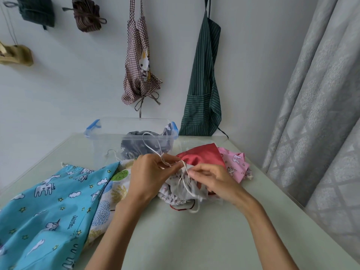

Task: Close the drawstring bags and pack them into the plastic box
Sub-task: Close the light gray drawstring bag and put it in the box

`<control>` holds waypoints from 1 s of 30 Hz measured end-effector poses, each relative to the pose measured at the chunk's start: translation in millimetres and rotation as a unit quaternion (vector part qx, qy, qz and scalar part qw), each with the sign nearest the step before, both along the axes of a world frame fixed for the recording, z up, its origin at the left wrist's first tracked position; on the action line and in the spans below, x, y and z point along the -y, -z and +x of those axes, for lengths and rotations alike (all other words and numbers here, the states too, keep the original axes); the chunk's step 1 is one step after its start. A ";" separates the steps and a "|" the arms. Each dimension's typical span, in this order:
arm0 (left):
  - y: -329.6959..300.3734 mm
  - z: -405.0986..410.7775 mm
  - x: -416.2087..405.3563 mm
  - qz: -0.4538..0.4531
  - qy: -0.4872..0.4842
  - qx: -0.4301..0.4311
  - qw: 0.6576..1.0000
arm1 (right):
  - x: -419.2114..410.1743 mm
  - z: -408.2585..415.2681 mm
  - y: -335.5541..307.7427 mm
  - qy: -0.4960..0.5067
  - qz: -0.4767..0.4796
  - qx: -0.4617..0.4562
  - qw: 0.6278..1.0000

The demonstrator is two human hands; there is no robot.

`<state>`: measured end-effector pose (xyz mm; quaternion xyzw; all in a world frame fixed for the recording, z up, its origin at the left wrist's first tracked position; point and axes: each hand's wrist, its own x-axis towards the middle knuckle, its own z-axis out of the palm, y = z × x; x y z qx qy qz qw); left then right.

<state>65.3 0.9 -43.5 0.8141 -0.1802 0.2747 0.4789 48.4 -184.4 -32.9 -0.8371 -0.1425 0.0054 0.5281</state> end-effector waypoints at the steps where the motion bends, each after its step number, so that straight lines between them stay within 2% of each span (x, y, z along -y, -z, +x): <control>1: 0.9 -0.1 1.4 0.010 -0.015 0.006 1.000 | -0.9 1.5 2.3 0.011 0.014 -0.020 1.000; 3: 2.1 0.4 4.4 0.016 -0.024 0.021 0.999 | -2.5 4.5 7.0 0.016 0.043 -0.041 0.998; 6: 2.0 0.9 6.9 -0.002 0.017 0.013 1.000 | -9.6 5.8 13.8 0.003 0.110 -0.039 0.993; 10: 3.8 3.6 7.2 -0.021 0.059 0.003 0.998 | -9.7 7.4 8.7 0.090 0.151 0.008 0.984; 13: 5.0 5.5 6.8 -0.017 0.051 0.005 0.999 | -3.8 7.1 2.4 0.018 0.248 -0.068 0.966; 16: 5.0 6.5 4.4 -0.010 0.037 -0.009 0.999 | 6.2 5.2 -3.5 -0.002 0.324 -0.083 0.943; 19: 1.2 4.6 2.0 0.027 0.012 -0.020 0.999 | 11.9 4.7 -9.5 0.016 0.456 -0.076 0.886; 21: -1.7 3.1 1.9 0.059 -0.011 -0.020 0.998 | 12.4 3.1 -12.1 0.017 0.513 -0.082 0.855; 23: -3.7 4.6 1.6 0.077 -0.058 -0.002 0.995 | 12.2 2.3 -11.8 0.001 0.592 -0.091 0.801; 25: -3.5 7.1 1.2 0.031 -0.090 -0.012 0.995 | 12.4 2.6 -10.9 -0.007 0.652 -0.085 0.754; 26: -3.1 7.9 1.8 -0.020 -0.074 -0.037 0.996 | 13.5 3.7 -9.9 0.002 0.662 -0.080 0.745; 28: -4.1 8.6 3.2 -0.139 -0.008 -0.107 0.985 | 15.8 6.4 -7.8 0.039 0.654 -0.075 0.752; 30: -5.8 9.0 4.2 -0.232 0.032 -0.194 0.953 | 18.3 9.5 -4.5 0.074 0.635 -0.076 0.765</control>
